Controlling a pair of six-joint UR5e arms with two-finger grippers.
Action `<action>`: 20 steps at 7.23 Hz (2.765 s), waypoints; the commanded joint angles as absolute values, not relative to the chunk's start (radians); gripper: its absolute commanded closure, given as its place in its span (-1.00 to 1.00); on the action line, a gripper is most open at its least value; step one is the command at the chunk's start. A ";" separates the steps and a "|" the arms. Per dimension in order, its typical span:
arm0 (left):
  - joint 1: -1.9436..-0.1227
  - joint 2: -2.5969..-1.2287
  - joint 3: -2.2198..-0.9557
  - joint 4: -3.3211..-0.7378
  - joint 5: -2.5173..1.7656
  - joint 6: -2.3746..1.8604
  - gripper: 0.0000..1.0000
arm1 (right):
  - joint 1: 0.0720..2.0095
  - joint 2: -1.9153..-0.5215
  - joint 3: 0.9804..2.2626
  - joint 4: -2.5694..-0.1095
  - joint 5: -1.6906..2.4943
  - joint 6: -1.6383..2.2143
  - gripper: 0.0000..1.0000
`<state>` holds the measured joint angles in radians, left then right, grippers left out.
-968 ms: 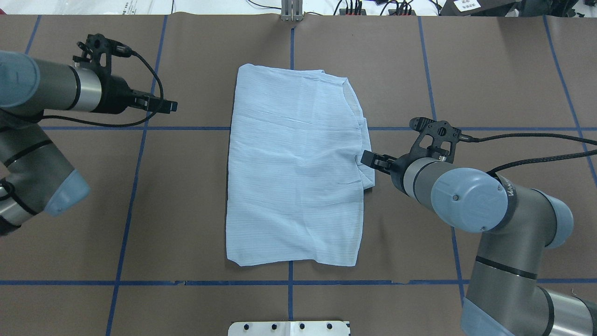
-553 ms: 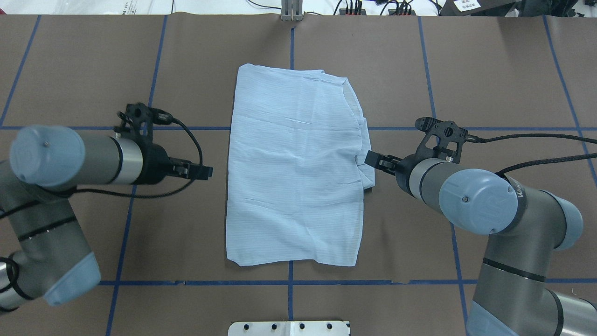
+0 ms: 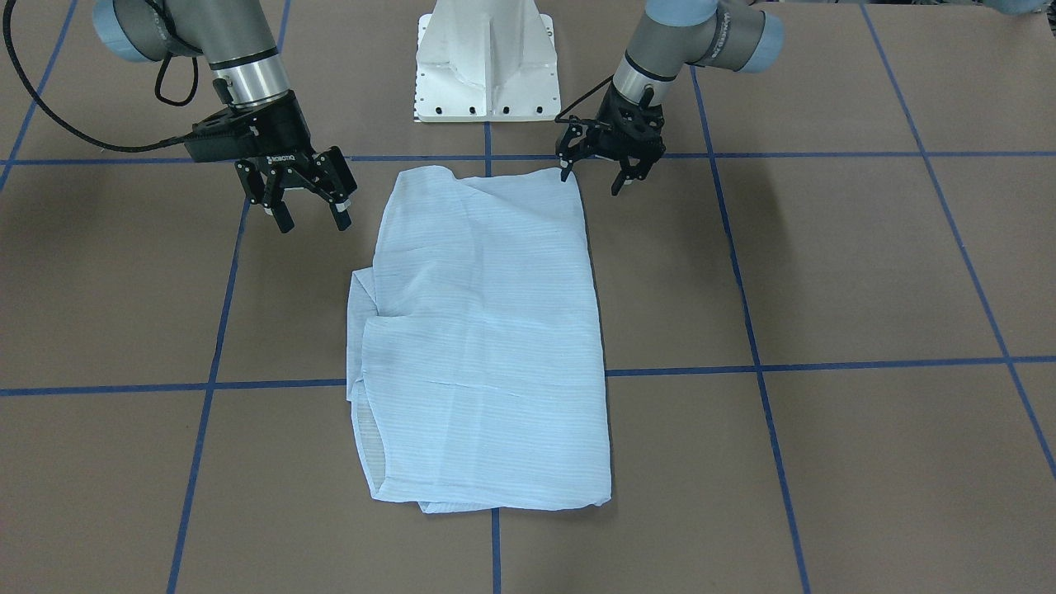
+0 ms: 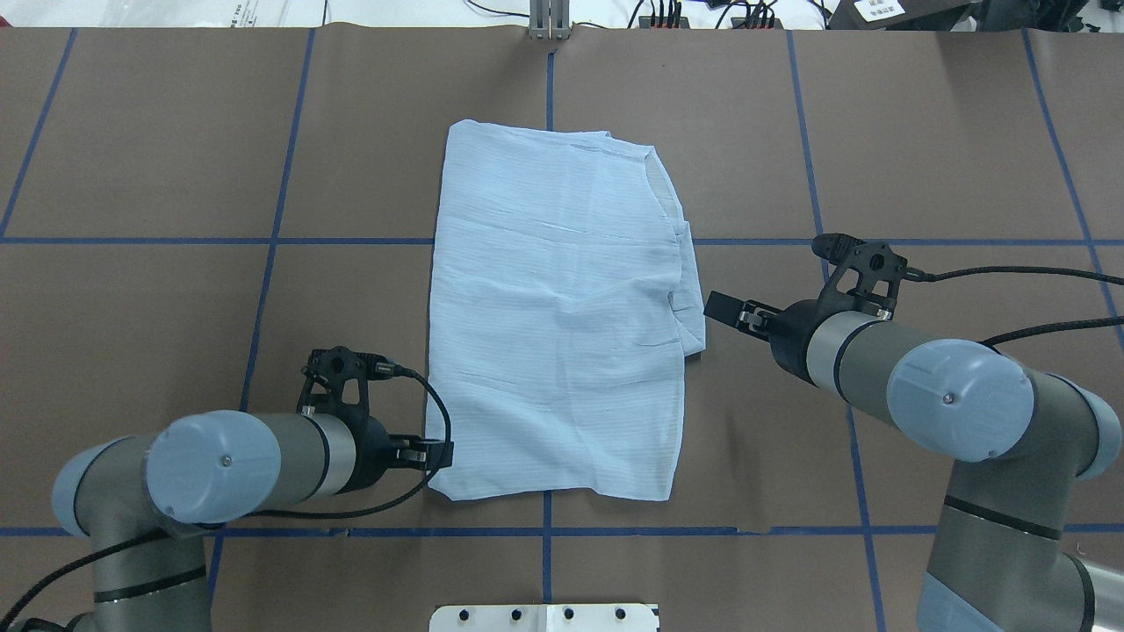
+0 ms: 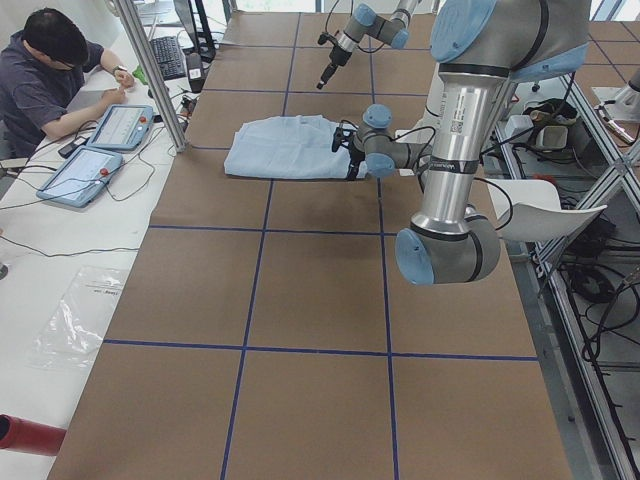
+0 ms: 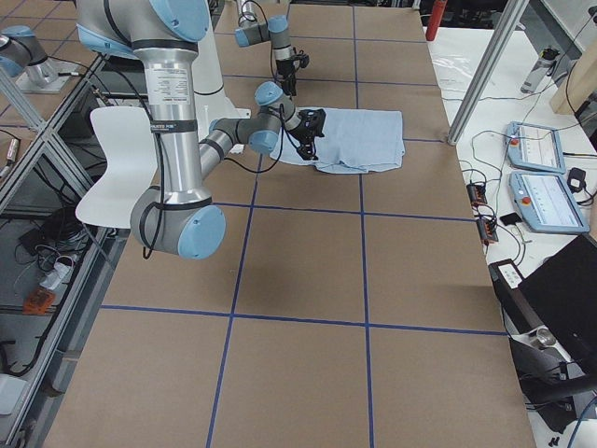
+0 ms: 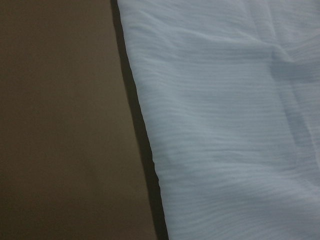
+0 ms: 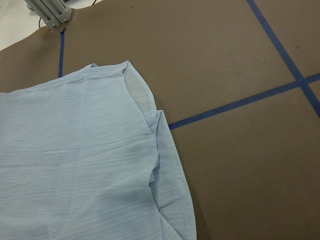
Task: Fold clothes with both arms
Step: 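Move the left gripper to the shirt edge nearest the robot, then move the right gripper to the shirt corner nearest the robot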
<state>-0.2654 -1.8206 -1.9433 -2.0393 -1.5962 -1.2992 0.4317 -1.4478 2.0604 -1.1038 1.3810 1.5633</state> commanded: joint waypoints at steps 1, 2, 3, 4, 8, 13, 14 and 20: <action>-0.190 -1.828 -1.934 -2.033 -1.557 -1.370 -0.21 | 0.431 -1.456 2.059 -1.091 1.379 1.563 -1.00; -0.189 -1.830 -1.928 -2.033 -1.557 -1.370 -0.19 | 0.431 -1.454 2.059 -1.091 1.378 1.563 -1.00; -0.190 -1.838 -1.919 -2.033 -1.557 -1.370 -0.19 | 0.430 -1.454 2.059 -1.091 1.378 1.563 -1.00; -0.190 -1.856 -1.908 -2.033 -1.557 -1.368 -0.19 | 0.430 -1.454 2.056 -1.091 1.378 1.563 -1.00; -0.242 -1.859 -1.896 -2.033 -1.557 -1.359 -0.17 | 0.428 -1.445 2.037 -1.089 1.376 1.562 -1.00; -0.242 -1.908 -1.819 -2.036 -1.560 -1.361 -0.11 | 0.426 -1.439 2.022 -1.089 1.376 1.562 -1.00; -0.242 -1.908 -1.825 -2.036 -1.562 -1.365 0.04 | 0.426 -1.439 2.022 -1.089 1.376 1.562 -1.00; -0.244 -1.907 -1.844 -2.036 -1.557 -1.371 1.00 | 0.425 -1.436 2.043 -1.101 1.368 1.619 -1.00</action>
